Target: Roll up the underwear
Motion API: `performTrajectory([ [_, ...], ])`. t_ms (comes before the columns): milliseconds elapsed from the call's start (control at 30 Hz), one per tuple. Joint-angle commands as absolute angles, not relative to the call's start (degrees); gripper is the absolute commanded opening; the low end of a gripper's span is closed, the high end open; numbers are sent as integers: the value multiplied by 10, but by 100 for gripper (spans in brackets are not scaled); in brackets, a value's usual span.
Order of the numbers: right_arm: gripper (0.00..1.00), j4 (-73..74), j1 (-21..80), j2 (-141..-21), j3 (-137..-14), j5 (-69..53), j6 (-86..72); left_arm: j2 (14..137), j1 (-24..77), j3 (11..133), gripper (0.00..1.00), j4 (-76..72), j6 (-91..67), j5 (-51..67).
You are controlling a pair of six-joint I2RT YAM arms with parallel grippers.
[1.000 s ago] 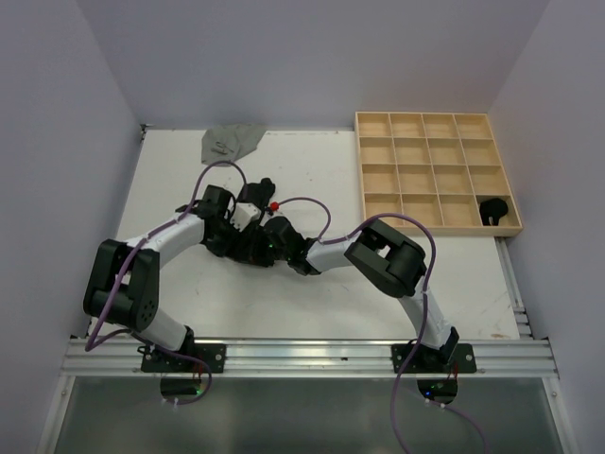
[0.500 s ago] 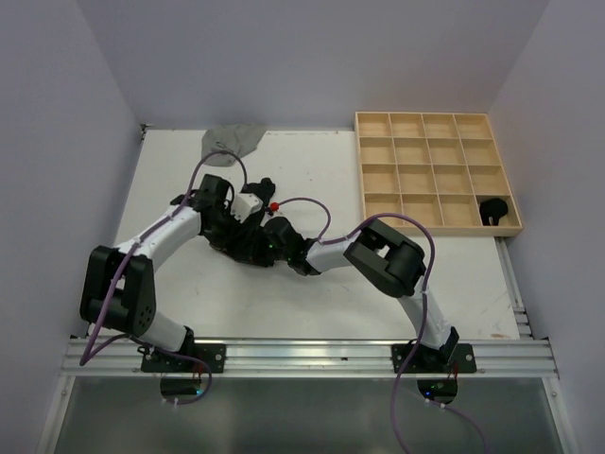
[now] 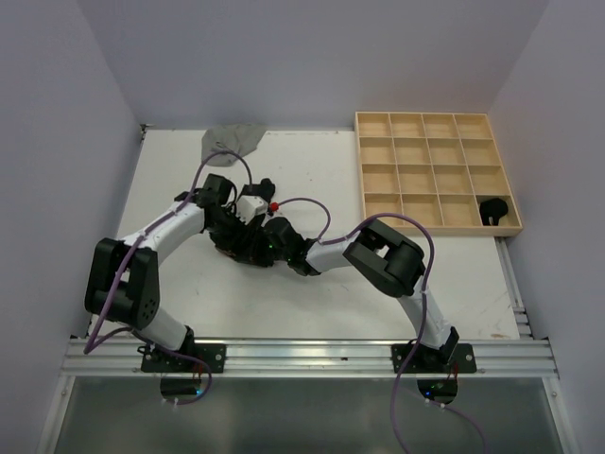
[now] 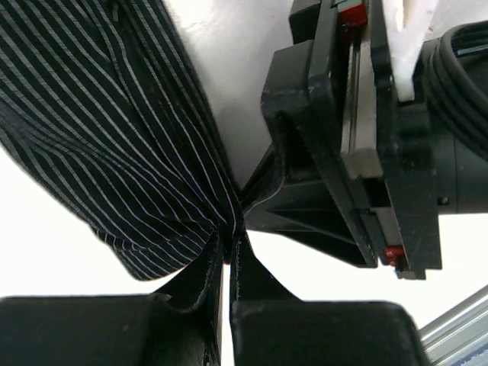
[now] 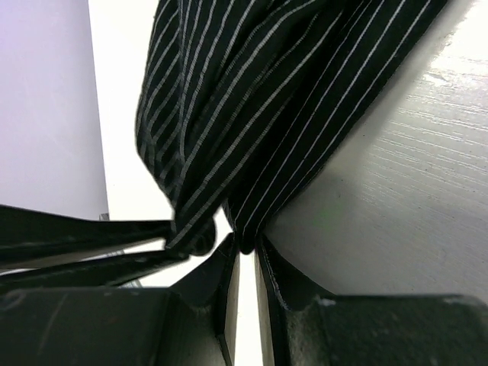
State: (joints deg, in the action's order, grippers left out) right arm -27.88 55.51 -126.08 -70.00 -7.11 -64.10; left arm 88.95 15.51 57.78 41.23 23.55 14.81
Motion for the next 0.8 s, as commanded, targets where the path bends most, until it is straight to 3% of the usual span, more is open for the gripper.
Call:
performTrajectory([
  [0, 17, -257, 556, -1273, -686, -62, -631, 904, 160, 586, 0, 406, 230, 190],
  [300, 18, -274, 556, -1238, -648, -75, -619, 968, 156, 565, 0, 353, 217, 168],
  [567, 20, -262, 536, -1083, -524, -28, -588, 1009, 143, 552, 0, 350, 225, 168],
  [767, 20, -202, 500, -1022, -510, -2, -534, 1003, 150, 527, 0, 379, 276, 170],
])
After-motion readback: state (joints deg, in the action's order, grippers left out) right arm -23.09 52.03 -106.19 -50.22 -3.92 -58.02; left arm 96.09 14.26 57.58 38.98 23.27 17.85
